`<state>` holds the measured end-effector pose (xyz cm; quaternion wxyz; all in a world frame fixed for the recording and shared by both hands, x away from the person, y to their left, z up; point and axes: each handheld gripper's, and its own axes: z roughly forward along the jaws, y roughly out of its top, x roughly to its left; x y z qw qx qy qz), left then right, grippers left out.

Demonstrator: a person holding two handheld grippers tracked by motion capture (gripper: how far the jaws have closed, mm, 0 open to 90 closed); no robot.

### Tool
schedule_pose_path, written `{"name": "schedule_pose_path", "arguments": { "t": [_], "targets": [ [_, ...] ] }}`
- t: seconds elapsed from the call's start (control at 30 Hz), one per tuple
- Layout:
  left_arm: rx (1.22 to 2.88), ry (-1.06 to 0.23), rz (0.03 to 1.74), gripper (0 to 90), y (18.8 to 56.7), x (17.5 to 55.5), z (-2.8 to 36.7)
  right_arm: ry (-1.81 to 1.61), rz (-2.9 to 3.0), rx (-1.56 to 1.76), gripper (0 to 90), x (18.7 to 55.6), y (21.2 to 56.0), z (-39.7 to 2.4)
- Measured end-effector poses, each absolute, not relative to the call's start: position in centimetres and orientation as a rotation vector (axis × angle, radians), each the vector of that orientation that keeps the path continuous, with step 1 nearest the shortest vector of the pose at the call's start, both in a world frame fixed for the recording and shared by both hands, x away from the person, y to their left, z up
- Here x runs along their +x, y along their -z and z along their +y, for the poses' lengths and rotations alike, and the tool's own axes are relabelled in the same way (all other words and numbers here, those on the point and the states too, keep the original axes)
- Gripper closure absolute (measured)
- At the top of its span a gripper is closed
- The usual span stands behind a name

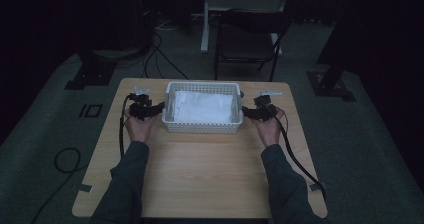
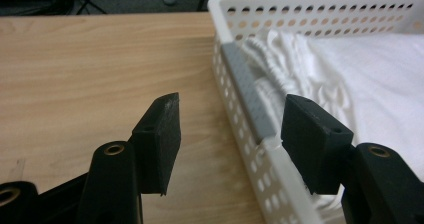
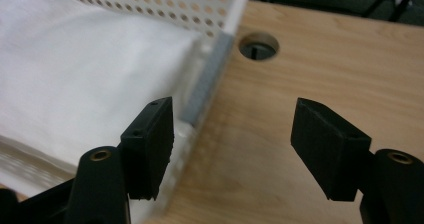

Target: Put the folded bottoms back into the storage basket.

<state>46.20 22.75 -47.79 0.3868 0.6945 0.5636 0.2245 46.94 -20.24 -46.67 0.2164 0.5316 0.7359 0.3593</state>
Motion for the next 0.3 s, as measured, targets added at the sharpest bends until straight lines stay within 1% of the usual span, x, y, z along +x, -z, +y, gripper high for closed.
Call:
{"name": "schedule_pose_path", "arguments": {
  "t": [0.3],
  "targets": [
    [1.776, -0.561, 1.520, 40.3, 49.8, 46.0, 24.2, -0.952, 2.039, 1.524, 33.5, 46.1, 48.8, -21.9]
  ]
}}
